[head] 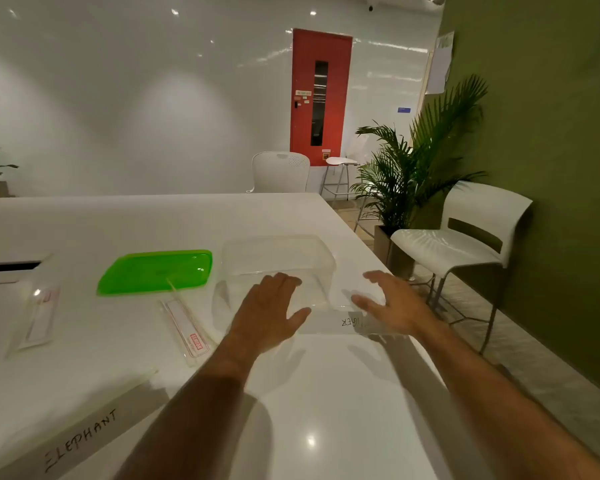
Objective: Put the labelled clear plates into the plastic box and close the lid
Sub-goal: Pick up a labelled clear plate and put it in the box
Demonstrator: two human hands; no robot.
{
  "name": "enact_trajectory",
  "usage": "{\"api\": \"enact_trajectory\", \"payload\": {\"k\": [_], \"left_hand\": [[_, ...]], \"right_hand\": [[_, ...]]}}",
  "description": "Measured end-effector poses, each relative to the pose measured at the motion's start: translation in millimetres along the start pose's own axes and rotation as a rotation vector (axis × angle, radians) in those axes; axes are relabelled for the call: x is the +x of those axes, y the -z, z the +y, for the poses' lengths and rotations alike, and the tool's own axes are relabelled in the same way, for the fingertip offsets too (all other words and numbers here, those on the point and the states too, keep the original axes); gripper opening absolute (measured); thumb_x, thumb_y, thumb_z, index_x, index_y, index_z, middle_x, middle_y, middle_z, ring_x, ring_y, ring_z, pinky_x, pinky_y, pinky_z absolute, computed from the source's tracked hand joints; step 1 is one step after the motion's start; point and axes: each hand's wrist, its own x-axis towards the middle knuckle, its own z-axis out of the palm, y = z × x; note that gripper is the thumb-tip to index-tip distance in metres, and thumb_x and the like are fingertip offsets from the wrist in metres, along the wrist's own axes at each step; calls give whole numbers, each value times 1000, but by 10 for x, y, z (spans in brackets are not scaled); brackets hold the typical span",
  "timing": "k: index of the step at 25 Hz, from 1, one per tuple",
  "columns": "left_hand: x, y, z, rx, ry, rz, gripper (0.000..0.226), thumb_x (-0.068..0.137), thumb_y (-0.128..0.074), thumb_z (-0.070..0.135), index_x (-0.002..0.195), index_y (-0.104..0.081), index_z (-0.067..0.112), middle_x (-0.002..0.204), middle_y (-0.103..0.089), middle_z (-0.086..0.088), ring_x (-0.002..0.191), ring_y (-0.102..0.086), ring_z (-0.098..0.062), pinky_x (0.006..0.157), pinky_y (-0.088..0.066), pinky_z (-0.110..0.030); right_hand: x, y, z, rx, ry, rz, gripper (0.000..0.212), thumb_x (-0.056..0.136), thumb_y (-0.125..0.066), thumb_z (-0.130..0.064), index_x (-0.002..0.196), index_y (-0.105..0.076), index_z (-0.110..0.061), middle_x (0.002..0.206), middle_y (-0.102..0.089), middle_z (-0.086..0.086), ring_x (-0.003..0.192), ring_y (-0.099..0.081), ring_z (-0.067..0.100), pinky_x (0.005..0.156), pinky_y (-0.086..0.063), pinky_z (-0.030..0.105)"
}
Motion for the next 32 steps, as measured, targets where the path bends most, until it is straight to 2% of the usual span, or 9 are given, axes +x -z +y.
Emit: {"api": "enact_trajectory", "payload": {"k": [4,7,16,18,20,24,26,29,32], "left_hand": [[-28,-147,68,-200,178,-261,60,89,-64,50,141,-47,24,138,-56,4,125,-50,-21,105,-42,-36],[-34,-266,44,-224,264,-365,50,89,-65,47,132,-55,24,126,-64,2,119,-56,-23,102,-45,-38],[2,-341,47,-299,391,-342,26,91,-63,47,104,-65,25,109,-70,9,108,-63,-17,97,-43,-36],[-4,-335,45,-366,434,-317,20,89,-67,45,97,-64,26,101,-67,11,106,-64,-17,96,-46,-36],[-4,-335,48,-488,487,-273,25,86,-73,42,100,-65,24,100,-64,10,105,-64,-20,97,-50,-40],[43,-296,130,-873,638,-149,62,75,-86,28,126,-52,22,115,-69,-1,105,-66,-20,97,-56,-41],[61,-289,194,-1052,707,-110,73,72,-89,27,131,-45,21,114,-70,-6,106,-68,-23,97,-56,-43],[79,-235,363,-1275,740,-170,59,81,-82,24,129,-48,15,112,-73,-8,102,-70,-23,90,-56,-35],[126,-199,545,-1411,792,-208,53,86,-77,33,129,-52,15,116,-72,-7,102,-72,-24,93,-58,-38]], "right_hand": [[-60,-6,81,-103,-30,-309,57,67,-78,-55,117,-62,-33,118,-67,-13,108,-63,14,89,-54,28],[-40,-46,105,-194,13,-340,46,70,-75,-42,113,-65,-29,117,-70,-10,107,-65,15,89,-56,29],[29,-41,163,-141,-6,-357,34,75,-76,-33,106,-71,-19,114,-74,-2,101,-68,20,86,-59,34],[36,-42,169,-107,-8,-348,30,76,-75,-36,99,-72,-18,110,-75,1,96,-69,21,83,-59,36],[32,-46,150,-65,-23,-331,25,78,-74,-36,93,-71,-16,107,-75,0,91,-69,20,79,-59,35],[25,-33,17,148,-127,-299,16,79,-73,-27,91,-72,-16,102,-72,-4,89,-69,14,72,-61,26],[24,-47,-66,332,-209,-321,14,80,-75,-23,89,-72,-13,101,-74,1,85,-71,18,70,-61,29],[-5,-57,-236,582,-352,-358,21,85,-76,-19,96,-72,-2,92,-75,9,74,-65,31,69,-56,36],[-58,-48,-394,780,-478,-407,19,89,-70,-17,94,-67,1,64,-55,11,52,-43,21,51,-35,27]]}}
